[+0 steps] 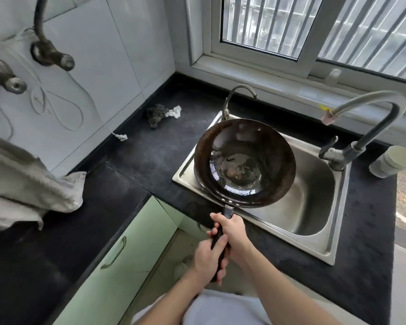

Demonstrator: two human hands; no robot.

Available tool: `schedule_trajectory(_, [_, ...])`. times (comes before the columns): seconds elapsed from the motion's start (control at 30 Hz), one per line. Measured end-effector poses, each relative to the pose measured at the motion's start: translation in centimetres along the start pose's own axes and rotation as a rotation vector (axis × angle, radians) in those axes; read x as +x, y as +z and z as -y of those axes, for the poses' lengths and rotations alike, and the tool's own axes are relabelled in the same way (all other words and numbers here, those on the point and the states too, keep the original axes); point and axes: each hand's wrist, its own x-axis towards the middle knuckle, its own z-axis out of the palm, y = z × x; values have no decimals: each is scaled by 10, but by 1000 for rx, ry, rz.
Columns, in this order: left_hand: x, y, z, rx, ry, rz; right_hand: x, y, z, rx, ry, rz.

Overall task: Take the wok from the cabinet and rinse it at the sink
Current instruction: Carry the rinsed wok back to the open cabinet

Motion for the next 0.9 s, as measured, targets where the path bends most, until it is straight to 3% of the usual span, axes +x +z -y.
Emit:
schedule_trajectory(0.33, [-50, 82, 31, -192, 41, -322, -34, -50, -10, -237, 17, 218])
schedule_trajectory(0.9, [-196, 69, 114, -472, 98, -799, -148, 4, -120, -748, 93, 670])
